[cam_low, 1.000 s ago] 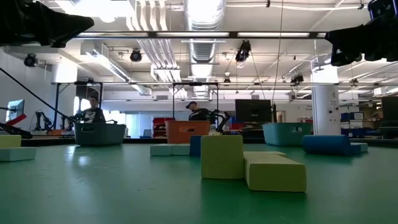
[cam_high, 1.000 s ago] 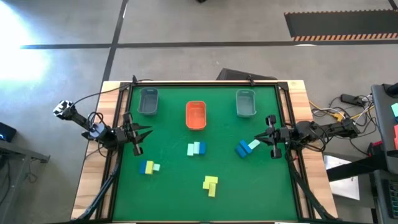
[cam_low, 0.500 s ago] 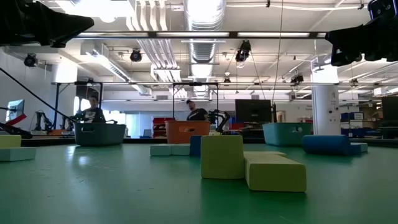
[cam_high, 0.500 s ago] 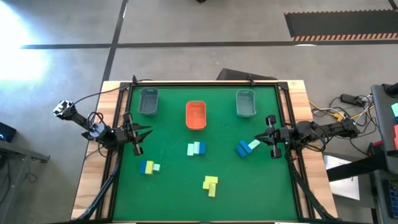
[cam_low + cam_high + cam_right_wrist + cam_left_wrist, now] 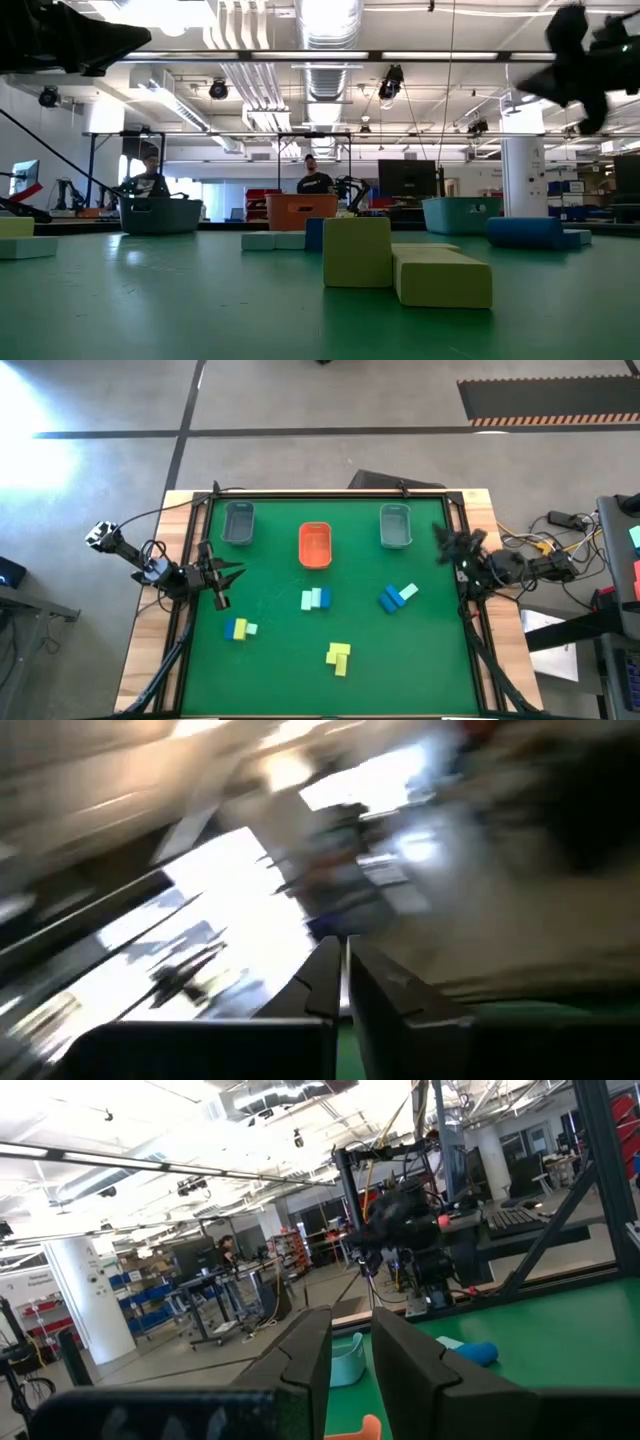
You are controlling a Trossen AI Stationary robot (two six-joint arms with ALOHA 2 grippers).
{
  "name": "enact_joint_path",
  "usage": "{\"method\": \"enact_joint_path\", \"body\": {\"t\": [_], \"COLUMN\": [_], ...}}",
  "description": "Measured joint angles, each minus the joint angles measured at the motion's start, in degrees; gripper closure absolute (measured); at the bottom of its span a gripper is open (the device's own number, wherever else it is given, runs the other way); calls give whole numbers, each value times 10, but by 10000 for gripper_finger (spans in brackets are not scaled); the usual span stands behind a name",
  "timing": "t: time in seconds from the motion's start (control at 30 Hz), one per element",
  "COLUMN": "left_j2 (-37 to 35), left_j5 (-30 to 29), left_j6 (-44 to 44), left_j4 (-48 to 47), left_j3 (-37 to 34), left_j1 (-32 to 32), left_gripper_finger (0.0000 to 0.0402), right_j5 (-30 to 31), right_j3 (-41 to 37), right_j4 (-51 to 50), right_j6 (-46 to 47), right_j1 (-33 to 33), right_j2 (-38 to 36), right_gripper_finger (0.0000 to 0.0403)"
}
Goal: Sort & place blocks by color
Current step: Put the dark blue wooden block into the orange bin
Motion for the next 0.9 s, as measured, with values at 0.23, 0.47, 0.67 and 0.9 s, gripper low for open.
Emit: {"method": "enact_joint_path", "body": {"t": [0.23, 0.47, 0.67, 0.9], "left_j2": [0, -1, 0, 0], "left_j5": [0, 0, 0, 1], "left_j6": [0, 0, 0, 0], "left_j4": [1, 1, 1, 2], "left_j3": [0, 0, 0, 0], "left_j1": [0, 0, 0, 0], "left_gripper_finger": [343, 343, 343, 343], "right_j5": [103, -240, -385, -390], "right_j3": [0, 0, 0, 0], "right_j4": [-1, -4, -4, -4], "right_j6": [-64, -165, -183, -184], "right_j1": [-7, -7, -7, -7], "right_j2": [-3, 8, 8, 8], "right_gripper_finger": [392, 392, 392, 392]}}
